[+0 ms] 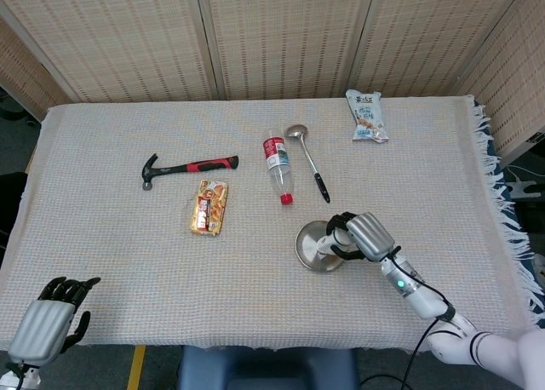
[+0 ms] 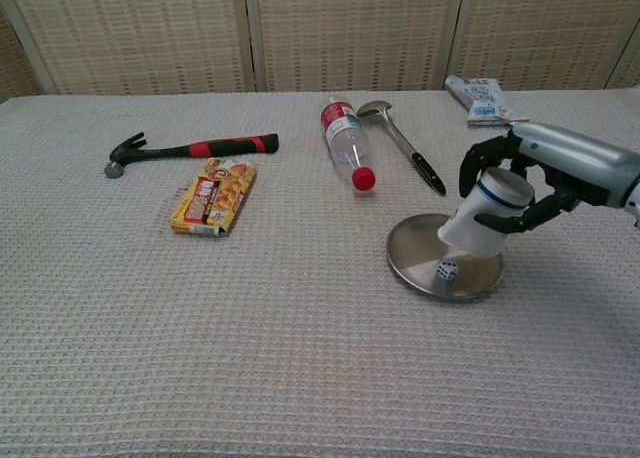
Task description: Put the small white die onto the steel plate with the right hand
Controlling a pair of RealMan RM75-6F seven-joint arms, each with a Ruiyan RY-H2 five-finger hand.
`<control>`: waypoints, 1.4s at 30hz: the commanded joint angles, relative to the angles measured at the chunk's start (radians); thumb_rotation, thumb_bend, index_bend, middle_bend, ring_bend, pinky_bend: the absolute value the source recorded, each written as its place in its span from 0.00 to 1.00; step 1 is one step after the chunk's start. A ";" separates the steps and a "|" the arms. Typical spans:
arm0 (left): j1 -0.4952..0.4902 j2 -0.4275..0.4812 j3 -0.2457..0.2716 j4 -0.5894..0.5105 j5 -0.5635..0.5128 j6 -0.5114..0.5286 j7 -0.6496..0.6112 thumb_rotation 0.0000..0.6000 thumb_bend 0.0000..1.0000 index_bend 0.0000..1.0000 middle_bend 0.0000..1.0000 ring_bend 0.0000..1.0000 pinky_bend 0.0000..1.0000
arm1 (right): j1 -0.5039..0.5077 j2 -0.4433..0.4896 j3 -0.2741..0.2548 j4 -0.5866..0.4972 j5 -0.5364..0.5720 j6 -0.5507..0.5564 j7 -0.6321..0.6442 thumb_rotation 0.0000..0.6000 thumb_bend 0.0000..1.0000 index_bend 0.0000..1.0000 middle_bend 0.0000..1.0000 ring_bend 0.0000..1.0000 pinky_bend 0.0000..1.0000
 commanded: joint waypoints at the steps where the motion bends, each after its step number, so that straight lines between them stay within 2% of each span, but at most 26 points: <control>1: 0.000 0.001 0.000 0.000 -0.001 -0.001 -0.002 1.00 0.52 0.19 0.29 0.22 0.19 | 0.011 -0.007 -0.004 -0.002 0.003 -0.017 0.015 1.00 0.30 0.64 0.52 0.43 0.66; 12: -0.001 0.001 0.001 0.000 0.000 -0.002 -0.001 1.00 0.52 0.19 0.29 0.22 0.19 | 0.015 -0.011 -0.003 0.003 0.000 -0.008 0.031 1.00 0.30 0.64 0.53 0.43 0.67; 30: -0.001 0.003 0.001 -0.002 -0.002 -0.004 -0.007 1.00 0.52 0.19 0.29 0.22 0.19 | 0.037 -0.044 -0.019 0.036 -0.004 -0.056 0.059 1.00 0.30 0.64 0.53 0.43 0.67; 42: 0.000 0.008 0.002 -0.004 0.002 0.001 -0.021 1.00 0.52 0.19 0.29 0.22 0.19 | 0.076 -0.155 -0.009 0.165 -0.011 -0.084 -0.111 1.00 0.30 0.64 0.53 0.43 0.67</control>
